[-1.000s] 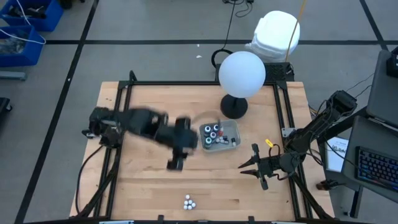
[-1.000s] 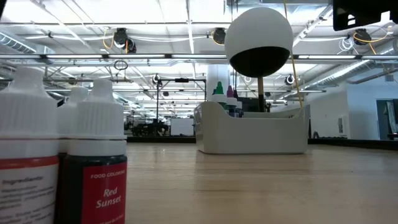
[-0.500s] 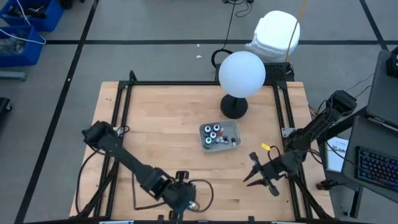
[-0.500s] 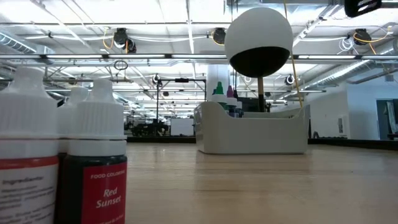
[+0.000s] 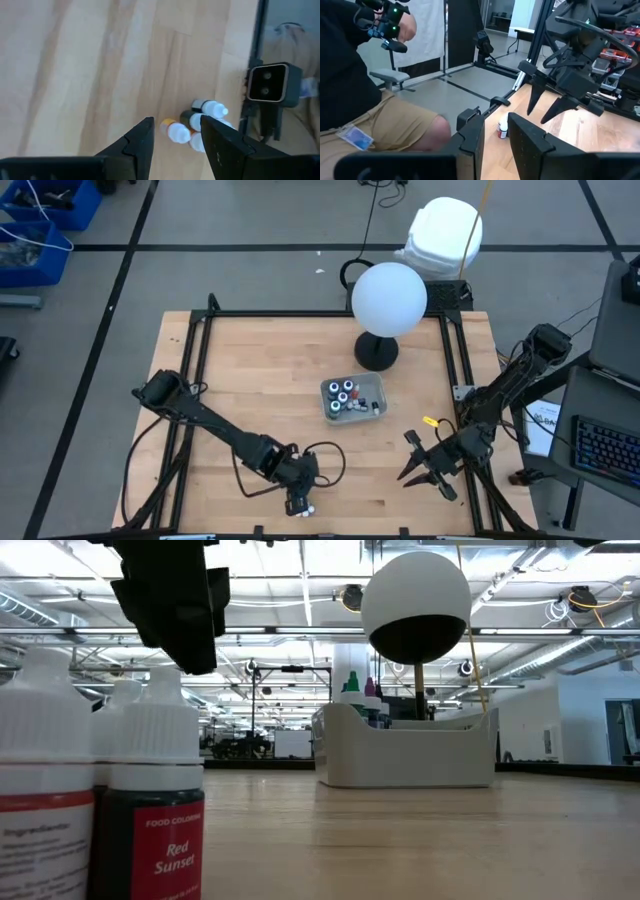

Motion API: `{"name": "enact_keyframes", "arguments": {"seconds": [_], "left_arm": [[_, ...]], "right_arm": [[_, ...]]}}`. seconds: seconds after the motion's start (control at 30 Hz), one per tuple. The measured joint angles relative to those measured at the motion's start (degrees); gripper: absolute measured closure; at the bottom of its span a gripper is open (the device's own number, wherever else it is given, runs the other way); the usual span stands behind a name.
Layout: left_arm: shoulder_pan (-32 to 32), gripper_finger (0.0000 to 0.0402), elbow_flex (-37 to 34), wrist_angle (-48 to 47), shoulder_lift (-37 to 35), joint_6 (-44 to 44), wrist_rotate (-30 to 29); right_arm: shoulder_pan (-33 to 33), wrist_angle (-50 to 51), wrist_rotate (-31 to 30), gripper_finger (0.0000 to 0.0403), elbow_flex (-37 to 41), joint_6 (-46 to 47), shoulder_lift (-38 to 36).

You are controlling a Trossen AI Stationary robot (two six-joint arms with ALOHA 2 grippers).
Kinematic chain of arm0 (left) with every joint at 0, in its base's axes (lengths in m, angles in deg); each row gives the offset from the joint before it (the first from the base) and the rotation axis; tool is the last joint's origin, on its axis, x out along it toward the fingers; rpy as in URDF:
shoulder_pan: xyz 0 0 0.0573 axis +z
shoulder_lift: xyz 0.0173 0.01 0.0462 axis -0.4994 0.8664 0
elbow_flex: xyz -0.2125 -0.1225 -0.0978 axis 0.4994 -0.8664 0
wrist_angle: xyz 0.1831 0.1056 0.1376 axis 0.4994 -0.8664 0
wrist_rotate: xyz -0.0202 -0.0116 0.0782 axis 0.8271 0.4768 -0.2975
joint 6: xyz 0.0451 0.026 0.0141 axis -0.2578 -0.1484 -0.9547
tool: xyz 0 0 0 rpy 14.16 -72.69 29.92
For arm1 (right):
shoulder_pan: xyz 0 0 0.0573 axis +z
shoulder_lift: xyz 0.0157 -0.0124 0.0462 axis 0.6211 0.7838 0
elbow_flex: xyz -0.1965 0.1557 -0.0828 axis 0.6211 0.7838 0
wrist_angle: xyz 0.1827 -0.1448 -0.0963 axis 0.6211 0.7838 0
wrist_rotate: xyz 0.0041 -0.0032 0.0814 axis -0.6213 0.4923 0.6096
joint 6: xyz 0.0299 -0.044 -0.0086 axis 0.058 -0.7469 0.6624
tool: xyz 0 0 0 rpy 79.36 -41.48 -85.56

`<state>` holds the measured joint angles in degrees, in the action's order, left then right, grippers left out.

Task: Pick & Place food coloring
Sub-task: Put the orange food coloring bottle into the gray bin

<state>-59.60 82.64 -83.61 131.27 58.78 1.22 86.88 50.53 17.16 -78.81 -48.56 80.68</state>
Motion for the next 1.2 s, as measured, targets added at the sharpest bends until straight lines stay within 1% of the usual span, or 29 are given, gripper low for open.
{"name": "enact_keyframes", "arguments": {"seconds": [0.13,0.53,0.87,1.2], "left_arm": [[-0.3,0.0236,-0.8,1.2,0.0,0.5,1.3],[-1.6,0.0236,-3.8,6.9,0.0,-0.8,1.3],[-1.6,0.0236,-5.5,8.5,0.0,-1.1,1.3],[-3.0,0.0236,-5.5,8.5,0.0,-2.5,-1.1]], "right_arm": [[0.0,0.5,0.0,0.0326,0.0,-0.6,0.0],[0.0,0.6,0.0,0.0326,0.0,-0.5,0.0],[0.0,0.6,0.0,0.0326,0.0,-0.5,0.0],[0.0,0.7,0.0,0.0326,0.0,-0.5,0.0]]}}
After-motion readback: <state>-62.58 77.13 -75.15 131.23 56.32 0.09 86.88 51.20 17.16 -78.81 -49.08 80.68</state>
